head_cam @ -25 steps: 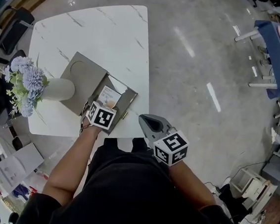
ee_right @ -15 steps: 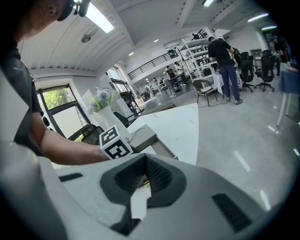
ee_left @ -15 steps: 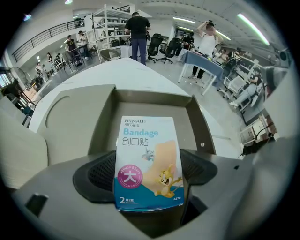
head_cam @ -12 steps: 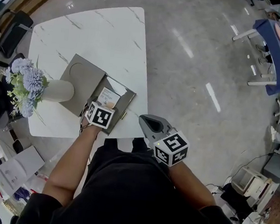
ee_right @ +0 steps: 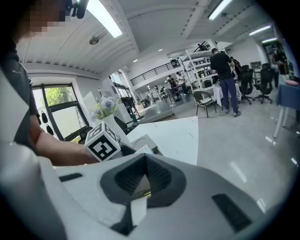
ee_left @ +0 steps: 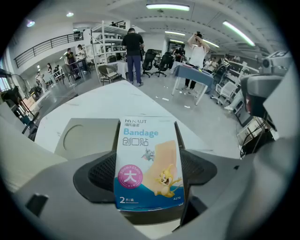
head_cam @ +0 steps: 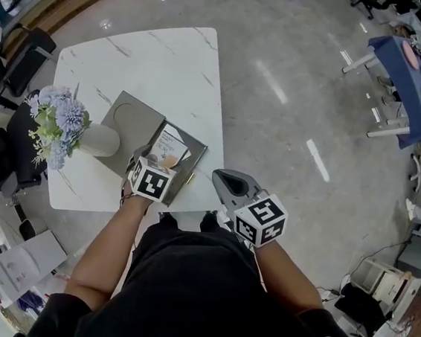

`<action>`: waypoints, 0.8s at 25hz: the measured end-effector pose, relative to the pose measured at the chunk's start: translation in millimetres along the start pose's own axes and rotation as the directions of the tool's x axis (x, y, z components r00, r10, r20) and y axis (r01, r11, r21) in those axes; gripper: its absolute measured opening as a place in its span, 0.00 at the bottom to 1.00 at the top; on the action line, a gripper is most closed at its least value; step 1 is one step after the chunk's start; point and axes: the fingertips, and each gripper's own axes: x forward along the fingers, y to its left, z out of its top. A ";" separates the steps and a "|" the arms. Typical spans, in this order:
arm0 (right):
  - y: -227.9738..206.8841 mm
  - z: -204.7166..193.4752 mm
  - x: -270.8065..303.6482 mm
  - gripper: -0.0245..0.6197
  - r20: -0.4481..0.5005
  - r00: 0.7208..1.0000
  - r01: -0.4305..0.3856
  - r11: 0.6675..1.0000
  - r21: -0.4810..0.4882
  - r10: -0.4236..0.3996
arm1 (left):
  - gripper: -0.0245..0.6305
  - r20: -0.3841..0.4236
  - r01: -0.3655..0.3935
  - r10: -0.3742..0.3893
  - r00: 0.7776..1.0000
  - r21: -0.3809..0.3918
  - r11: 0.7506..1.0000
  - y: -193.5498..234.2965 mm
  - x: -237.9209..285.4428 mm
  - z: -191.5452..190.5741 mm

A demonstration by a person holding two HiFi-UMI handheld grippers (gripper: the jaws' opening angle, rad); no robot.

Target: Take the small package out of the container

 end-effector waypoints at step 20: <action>63.8 76.9 -14.6 0.04 0.206 0.975 -0.053 0.988 -0.147 0.083 | 0.68 0.491 0.102 -0.073 0.868 -0.032 0.994 0.5 -158.1 41.9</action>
